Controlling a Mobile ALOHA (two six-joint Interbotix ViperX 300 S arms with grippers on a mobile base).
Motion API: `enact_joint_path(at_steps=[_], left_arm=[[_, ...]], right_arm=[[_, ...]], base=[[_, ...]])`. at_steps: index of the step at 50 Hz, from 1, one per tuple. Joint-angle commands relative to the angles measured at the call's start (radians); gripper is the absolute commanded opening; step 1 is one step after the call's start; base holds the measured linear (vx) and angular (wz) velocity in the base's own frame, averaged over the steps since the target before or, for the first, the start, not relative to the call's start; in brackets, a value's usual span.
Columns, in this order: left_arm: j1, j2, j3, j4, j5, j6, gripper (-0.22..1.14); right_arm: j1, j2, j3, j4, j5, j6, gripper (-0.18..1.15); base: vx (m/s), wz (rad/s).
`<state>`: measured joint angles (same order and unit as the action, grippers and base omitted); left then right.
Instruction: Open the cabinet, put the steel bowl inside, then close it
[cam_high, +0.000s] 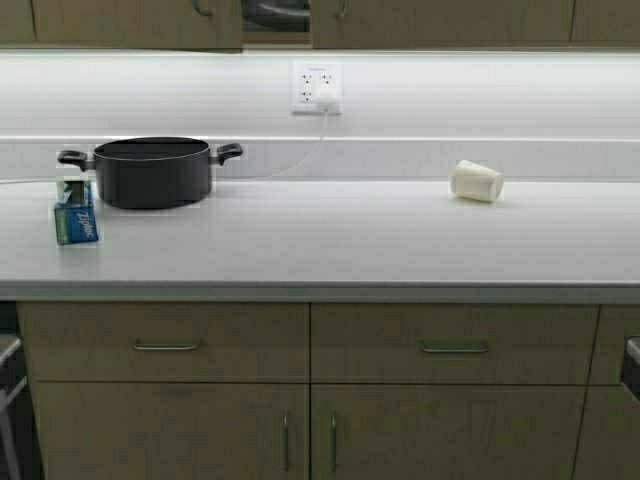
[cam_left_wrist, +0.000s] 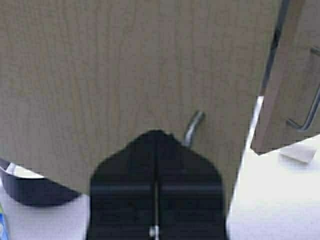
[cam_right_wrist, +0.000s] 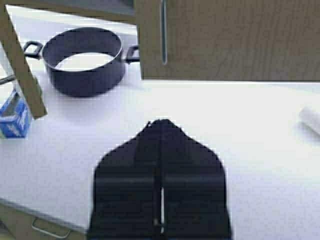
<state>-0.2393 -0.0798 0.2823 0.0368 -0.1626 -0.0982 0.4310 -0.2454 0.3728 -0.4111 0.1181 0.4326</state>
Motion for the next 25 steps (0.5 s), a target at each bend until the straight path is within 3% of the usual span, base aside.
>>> enact_joint_path(at_steps=[1, 18, 25], left_arm=[[-0.008, 0.043, -0.1, -0.002, -0.006, -0.012, 0.04], [-0.026, 0.316, -0.457, -0.008, 0.025, -0.072, 0.04], [-0.021, 0.285, -0.405, 0.002, 0.032, -0.071, 0.04]], right_arm=[[0.015, -0.034, 0.005, 0.002, -0.008, 0.008, 0.06], [0.018, -0.018, -0.002, 0.005, -0.009, 0.011, 0.06], [0.021, -0.005, -0.006, 0.009, -0.009, 0.012, 0.06]], base=[[0.06, 0.02], [0.05, 0.02], [0.01, 0.02]])
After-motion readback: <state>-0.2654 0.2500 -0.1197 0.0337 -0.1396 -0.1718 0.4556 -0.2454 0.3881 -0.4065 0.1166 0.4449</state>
